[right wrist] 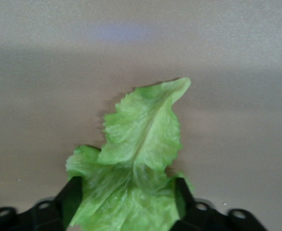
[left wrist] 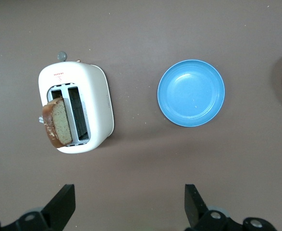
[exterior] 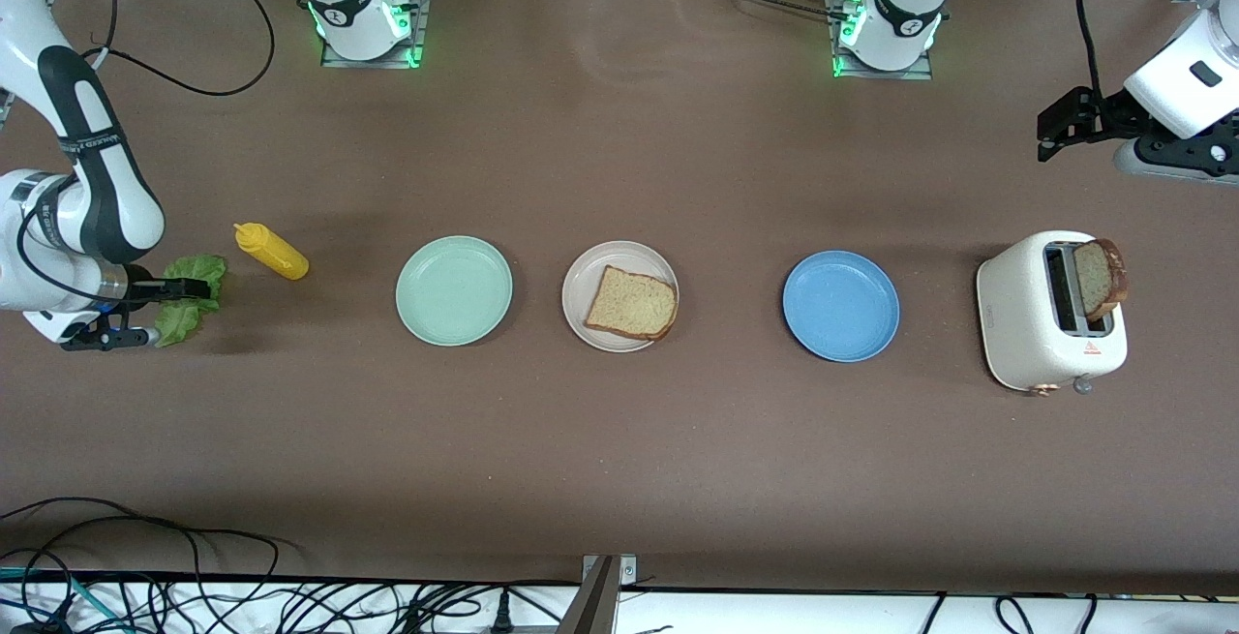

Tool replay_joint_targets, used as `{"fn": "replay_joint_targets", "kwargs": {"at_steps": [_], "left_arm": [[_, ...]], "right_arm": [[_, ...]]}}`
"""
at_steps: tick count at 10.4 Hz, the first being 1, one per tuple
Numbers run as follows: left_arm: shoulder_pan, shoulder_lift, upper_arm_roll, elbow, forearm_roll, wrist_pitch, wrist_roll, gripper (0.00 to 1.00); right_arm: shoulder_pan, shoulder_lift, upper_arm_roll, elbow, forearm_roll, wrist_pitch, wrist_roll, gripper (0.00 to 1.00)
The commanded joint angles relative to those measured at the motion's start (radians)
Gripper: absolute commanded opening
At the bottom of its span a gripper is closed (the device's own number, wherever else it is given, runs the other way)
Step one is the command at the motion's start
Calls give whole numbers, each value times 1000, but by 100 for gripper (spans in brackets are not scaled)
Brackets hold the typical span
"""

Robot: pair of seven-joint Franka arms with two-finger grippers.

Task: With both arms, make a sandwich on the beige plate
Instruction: 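Close the right gripper on the lettuce leaf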

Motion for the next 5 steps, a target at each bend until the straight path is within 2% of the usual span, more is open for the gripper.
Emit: {"fn": "replay_joint_targets", "kwargs": {"at_steps": [1, 4, 5], "left_arm": [[12, -6, -2, -3, -23, -8, 0, 100], [27, -6, -4, -5, -23, -9, 3, 100], [27, -6, -2, -5, -23, -9, 2, 100]], "right_arm": [[-13, 27, 7, 13, -18, 6, -11, 54], [-10, 23, 7, 18, -18, 0, -13, 7], [-9, 4, 8, 18, -18, -3, -23, 0]]}}
